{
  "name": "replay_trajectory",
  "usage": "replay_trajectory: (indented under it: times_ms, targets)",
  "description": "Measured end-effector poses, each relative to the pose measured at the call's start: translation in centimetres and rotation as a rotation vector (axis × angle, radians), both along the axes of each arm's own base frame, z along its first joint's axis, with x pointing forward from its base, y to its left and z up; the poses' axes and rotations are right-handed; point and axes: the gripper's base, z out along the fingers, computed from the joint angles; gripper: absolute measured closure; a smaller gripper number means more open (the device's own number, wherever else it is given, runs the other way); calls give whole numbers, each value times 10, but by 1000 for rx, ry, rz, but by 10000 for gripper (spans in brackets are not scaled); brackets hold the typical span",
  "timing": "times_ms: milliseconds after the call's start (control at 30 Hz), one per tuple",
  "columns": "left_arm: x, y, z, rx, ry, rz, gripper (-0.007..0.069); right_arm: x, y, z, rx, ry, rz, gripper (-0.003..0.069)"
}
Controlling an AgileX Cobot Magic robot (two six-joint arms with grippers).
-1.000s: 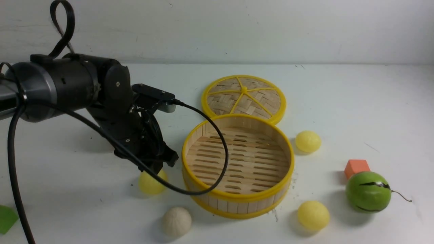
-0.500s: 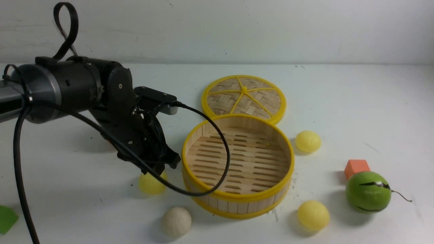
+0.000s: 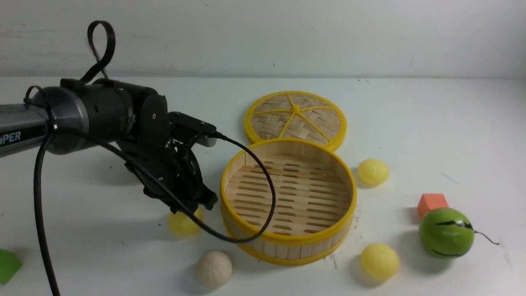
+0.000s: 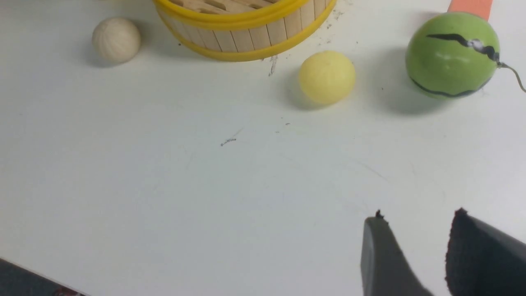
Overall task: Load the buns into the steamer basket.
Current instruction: Use the left arm to grab a steamed stuffed bun, then use the left arm to put the steamed stuffed bun into the steamer
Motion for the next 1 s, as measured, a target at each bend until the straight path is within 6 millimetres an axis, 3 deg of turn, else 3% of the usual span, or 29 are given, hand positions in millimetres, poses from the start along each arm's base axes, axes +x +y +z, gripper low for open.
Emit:
replay_trajectory:
  times_ms: [467,567,700,833,933,1000]
  targets:
    - [8,-2,-12,2,-25,-4,394,0,0,0,1,1,1,419]
    - [7,-2,-12,4,-20,-5,442,0,0,0,1,1,1,419]
    - [6,-1,-13,16,-2,-8,615,0,0,0,1,1,1,419]
    - [6,1,-10,45,7,-11,638,0,0,0,1,1,1,419]
    - [7,4,8,80,28,30,638,0,0,0,1,1,1,419]
    - [5,4,31,71,12,48,638,0,0,0,1,1,1,419]
